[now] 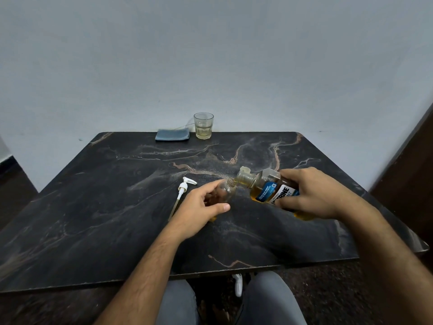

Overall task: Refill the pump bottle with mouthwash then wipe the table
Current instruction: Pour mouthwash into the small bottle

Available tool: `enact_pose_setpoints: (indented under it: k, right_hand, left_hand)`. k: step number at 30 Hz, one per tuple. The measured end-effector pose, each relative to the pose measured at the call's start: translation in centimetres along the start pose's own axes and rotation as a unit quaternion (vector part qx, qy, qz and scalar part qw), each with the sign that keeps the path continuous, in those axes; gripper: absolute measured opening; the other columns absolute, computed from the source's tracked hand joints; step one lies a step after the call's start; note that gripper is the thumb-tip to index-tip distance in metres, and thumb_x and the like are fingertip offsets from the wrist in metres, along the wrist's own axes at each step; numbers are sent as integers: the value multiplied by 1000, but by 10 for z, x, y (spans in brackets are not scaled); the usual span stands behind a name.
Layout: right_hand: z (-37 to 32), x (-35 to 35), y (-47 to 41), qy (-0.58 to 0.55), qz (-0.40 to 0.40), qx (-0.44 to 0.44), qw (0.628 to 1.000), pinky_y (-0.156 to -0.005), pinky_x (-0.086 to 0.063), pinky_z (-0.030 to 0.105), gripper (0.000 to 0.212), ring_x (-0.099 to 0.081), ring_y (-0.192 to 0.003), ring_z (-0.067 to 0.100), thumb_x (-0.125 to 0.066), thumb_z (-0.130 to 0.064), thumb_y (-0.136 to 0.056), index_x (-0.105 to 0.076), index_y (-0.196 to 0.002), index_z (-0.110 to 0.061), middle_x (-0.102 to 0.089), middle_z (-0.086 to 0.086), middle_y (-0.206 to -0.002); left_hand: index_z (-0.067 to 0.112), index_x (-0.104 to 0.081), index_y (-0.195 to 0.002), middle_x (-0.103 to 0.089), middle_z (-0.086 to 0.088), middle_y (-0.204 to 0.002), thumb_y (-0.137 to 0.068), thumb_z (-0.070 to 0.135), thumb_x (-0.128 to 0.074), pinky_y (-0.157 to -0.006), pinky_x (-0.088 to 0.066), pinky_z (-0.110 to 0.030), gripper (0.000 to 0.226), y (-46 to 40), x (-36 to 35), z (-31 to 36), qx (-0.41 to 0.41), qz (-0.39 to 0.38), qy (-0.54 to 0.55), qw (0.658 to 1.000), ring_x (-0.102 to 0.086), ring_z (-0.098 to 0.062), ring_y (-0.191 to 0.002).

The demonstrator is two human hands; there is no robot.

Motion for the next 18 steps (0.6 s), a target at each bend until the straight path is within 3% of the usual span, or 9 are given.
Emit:
enact_pose_setpoints:
  k: [5,8,11,15,18]
  right_hand:
    - [8,-9,0,-143,9,-7,990,-59,-61,43,21,-71,-63,16,-80,-19,-77,-67,-93,-27,-72,-1,-75]
    - [10,-15,-2,-174,34,8,984,-65,-58,33,26,-69,-70,10,-82,-17,-76,-68,-94,-31,-73,-7,-80]
    - [14,-25,-3,-234,45,0,971,-68,-59,31,31,-71,-76,11,-82,-15,-77,-68,-101,-30,-74,-8,-86]
    - [21,-35,-6,-296,94,-10,951,-77,-59,33,36,-72,-86,12,-82,-11,-78,-66,-107,-26,-75,-6,-95]
    - [28,-41,-5,-380,138,-39,914,-69,-60,27,35,-72,-88,13,-79,-10,-80,-63,-104,-29,-74,-3,-97]
  left_hand:
    - [41,-57,-128,-69,13,-123,-84,8,-76,-90,-52,-21,59,-3,-4,1,6,13,43,999,-62,-5,-118]
    - [41,-59,-127,-69,13,-124,-82,14,-76,-103,-45,-27,55,-4,-6,5,-5,25,53,998,-61,-4,-120]
    - [51,-63,-112,-71,16,-118,-85,10,-74,-102,-44,-23,51,-5,-10,8,-11,30,51,998,-62,-2,-117]
    - [36,-62,-120,-72,7,-115,-86,4,-72,-98,-47,-22,48,-7,-12,1,-6,56,67,996,-65,-4,-113]
    - [23,-58,-133,-71,3,-117,-86,7,-73,-105,-48,-28,51,-10,-11,-6,9,74,71,995,-64,-5,-113]
Point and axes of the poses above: each hand's wrist, its own y-axis away from the middle knuckle, its own x-axis out of the back of the hand, z = x × y, the point moved 6 cm from there along -y, towards the middle knuckle
